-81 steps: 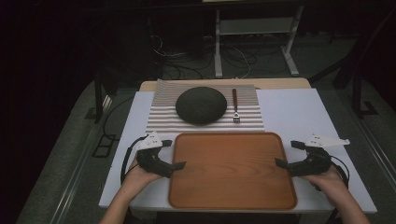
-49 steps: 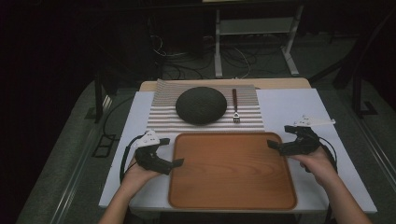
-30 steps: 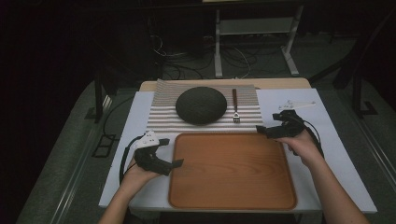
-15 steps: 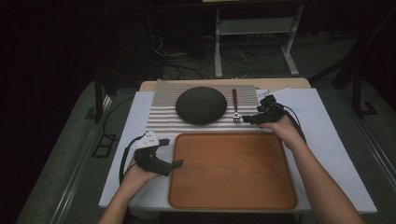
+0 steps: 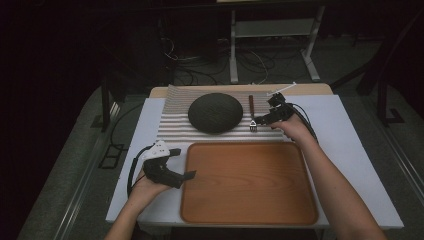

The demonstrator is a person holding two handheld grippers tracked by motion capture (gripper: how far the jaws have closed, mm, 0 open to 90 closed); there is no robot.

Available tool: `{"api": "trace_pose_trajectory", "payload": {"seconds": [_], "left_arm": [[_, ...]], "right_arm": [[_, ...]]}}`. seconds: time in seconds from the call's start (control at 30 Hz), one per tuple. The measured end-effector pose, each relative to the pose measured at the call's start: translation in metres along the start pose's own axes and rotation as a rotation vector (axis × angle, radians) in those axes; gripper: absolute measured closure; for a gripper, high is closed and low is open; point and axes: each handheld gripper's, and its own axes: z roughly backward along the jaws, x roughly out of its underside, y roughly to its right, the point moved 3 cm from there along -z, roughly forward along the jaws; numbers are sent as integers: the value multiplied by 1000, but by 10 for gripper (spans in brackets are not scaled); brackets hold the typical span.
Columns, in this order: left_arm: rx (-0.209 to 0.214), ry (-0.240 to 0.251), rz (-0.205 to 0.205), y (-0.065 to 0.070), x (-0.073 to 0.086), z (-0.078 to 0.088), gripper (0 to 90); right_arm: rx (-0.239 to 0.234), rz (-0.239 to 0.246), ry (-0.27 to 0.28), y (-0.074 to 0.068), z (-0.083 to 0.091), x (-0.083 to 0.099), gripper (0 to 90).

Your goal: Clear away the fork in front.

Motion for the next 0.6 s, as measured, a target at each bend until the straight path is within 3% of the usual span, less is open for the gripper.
{"api": "trace_pose_trajectory", "payload": {"seconds": [0.27,0.6], "left_arm": [[1,0,1,0,0,0,0],[4,4,0,-1,0,0,0]], "right_arm": [[27,-19,-45,4,-11,-21,253],[32,-61,-131,8,-34,-44,415]]}}
